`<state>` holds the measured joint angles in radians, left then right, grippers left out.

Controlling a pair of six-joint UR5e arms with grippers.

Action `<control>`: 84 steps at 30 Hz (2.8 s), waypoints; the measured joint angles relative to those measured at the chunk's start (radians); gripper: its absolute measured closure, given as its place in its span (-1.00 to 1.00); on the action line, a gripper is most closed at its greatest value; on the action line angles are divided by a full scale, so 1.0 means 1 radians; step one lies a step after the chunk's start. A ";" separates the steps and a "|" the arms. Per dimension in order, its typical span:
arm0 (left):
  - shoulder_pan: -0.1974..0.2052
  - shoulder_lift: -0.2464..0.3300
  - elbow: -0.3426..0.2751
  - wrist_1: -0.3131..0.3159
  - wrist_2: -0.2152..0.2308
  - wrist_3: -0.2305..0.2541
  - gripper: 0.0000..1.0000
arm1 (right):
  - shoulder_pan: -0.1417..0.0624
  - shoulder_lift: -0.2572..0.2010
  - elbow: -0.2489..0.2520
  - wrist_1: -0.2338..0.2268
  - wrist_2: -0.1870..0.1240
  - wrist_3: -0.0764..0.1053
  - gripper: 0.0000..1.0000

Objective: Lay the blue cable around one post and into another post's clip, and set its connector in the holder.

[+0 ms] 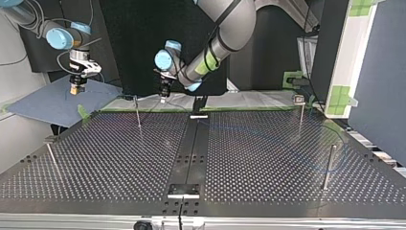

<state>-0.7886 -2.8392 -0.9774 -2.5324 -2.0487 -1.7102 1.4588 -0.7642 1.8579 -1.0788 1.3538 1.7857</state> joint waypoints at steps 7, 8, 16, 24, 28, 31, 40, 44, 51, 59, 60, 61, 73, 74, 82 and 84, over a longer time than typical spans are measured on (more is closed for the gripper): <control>0.002 0.000 0.014 -0.010 -0.002 -0.001 1.00 | 0.001 0.001 -0.002 -0.013 -0.005 0.008 1.00; 0.003 0.000 0.015 -0.011 -0.003 0.000 1.00 | 0.001 0.001 -0.003 -0.014 -0.008 0.011 1.00; 0.003 0.000 0.027 -0.019 0.001 0.003 1.00 | 0.006 0.002 -0.008 -0.022 -0.058 0.021 1.00; 0.003 -0.001 0.025 -0.020 0.003 0.002 1.00 | 0.007 0.004 -0.010 -0.023 -0.064 0.022 1.00; 0.003 -0.001 0.014 -0.019 0.003 -0.001 1.00 | 0.004 0.005 -0.010 -0.011 -0.064 0.024 1.00; 0.004 0.000 0.006 -0.018 0.004 -0.005 1.00 | 0.000 0.005 -0.010 -0.002 -0.052 0.028 1.00; 0.005 0.000 0.000 -0.015 0.012 -0.013 1.00 | -0.002 0.006 -0.010 0.014 -0.029 0.028 1.00; 0.005 0.000 -0.001 -0.013 0.012 -0.014 1.00 | -0.002 0.007 -0.010 0.014 -0.029 0.026 1.00; 0.008 0.000 0.003 -0.003 0.007 -0.012 1.00 | -0.001 0.009 -0.010 0.000 -0.035 0.030 1.00; 0.010 -0.001 0.019 -0.014 0.006 -0.007 1.00 | 0.002 0.011 -0.012 -0.010 -0.042 0.033 1.00; 0.010 -0.001 0.018 -0.014 0.007 -0.006 1.00 | 0.003 0.011 -0.013 -0.010 -0.041 0.032 1.00; 0.010 -0.001 0.016 -0.014 0.007 -0.006 1.00 | 0.004 0.011 -0.013 -0.010 -0.041 0.032 1.00; 0.017 -0.001 -0.006 -0.003 0.014 -0.008 1.00 | 0.006 0.014 -0.013 -0.006 -0.038 0.029 1.00; 0.018 -0.001 -0.006 -0.002 0.015 -0.008 1.00 | 0.006 0.014 -0.013 -0.007 -0.038 0.029 1.00; 0.022 -0.001 0.012 -0.013 0.023 -0.015 1.00 | 0.010 0.046 -0.029 -0.016 -0.045 0.033 1.00; 0.023 -0.001 0.017 -0.017 0.023 -0.016 1.00 | 0.011 0.057 -0.036 -0.004 -0.049 0.029 1.00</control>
<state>-0.7654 -2.8400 -0.9604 -2.5498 -2.0256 -1.7265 1.4696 -0.7067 1.8217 -1.0828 1.3052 1.8145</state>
